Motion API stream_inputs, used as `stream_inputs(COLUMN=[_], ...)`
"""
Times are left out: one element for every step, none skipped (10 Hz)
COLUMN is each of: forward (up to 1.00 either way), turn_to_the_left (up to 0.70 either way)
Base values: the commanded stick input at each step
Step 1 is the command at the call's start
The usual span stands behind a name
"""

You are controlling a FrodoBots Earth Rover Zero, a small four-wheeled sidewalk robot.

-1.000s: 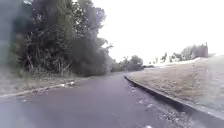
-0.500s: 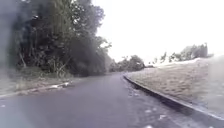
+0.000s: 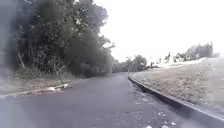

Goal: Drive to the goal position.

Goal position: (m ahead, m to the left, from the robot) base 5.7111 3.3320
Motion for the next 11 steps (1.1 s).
stream_inputs(forward=[1.00,1.00,1.00,1.00,1.00,1.00,1.00,1.00,1.00,1.00,1.00], turn_to_the_left=[0.32,0.07,0.00,0.00,0.00,0.00,0.00,0.00,0.00,0.00,0.00])
